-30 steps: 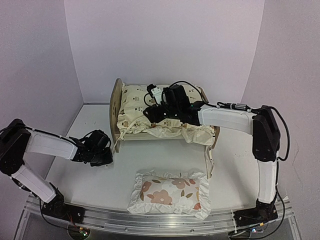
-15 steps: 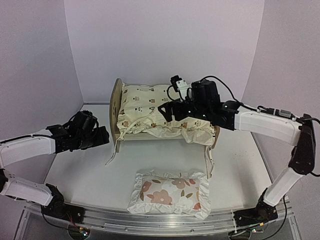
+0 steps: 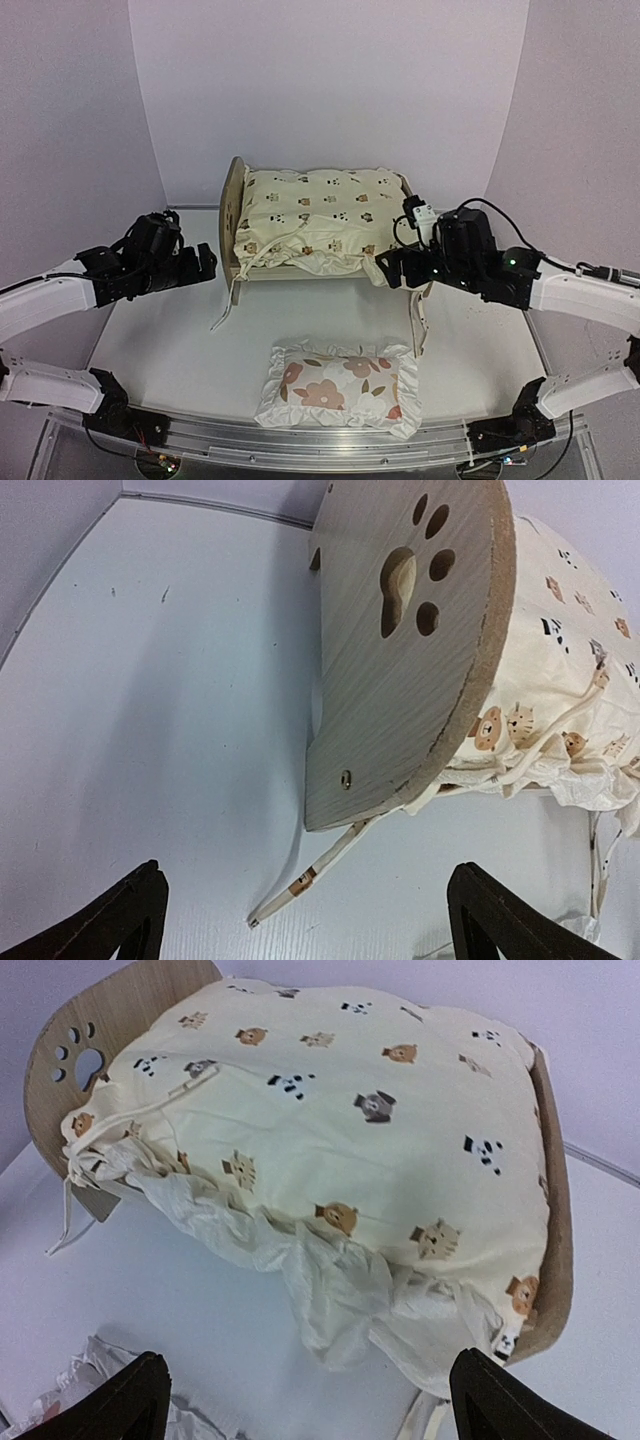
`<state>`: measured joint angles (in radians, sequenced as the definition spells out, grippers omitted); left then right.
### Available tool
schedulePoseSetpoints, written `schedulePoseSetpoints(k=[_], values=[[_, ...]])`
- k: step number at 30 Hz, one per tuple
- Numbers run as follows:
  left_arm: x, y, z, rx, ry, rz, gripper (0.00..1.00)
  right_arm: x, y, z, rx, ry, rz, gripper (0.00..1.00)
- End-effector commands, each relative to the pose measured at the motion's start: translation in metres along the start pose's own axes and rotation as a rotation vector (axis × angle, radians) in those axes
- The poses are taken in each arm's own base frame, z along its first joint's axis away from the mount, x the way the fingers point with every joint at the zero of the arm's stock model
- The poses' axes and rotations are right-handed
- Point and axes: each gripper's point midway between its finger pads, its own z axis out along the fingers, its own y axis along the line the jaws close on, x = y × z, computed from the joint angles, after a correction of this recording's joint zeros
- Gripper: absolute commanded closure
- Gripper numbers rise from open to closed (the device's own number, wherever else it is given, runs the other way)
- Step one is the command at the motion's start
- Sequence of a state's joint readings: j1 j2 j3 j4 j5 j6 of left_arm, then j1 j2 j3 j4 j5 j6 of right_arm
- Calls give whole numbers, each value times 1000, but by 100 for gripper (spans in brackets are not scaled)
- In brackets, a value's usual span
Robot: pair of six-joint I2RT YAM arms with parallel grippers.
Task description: Set up the pet bed
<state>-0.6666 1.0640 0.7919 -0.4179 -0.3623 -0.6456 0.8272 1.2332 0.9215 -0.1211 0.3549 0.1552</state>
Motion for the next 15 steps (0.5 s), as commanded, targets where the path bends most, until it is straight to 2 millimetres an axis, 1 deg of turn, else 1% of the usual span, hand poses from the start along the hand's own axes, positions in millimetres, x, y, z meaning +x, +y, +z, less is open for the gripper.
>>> schedulePoseSetpoints(k=[1,6,11,15], values=[[-5,-8,-4,53,-18,21,1,24,-24,-16,95,24,64,2],[3,-11,3,76,-3,27,1,51,-39,-28,146,83,71,2],[13,-25,13,137,31,26,2,72,-54,-40,185,95,70,2],[24,-39,16,166,48,45,4,87,-71,-45,271,118,32,2]])
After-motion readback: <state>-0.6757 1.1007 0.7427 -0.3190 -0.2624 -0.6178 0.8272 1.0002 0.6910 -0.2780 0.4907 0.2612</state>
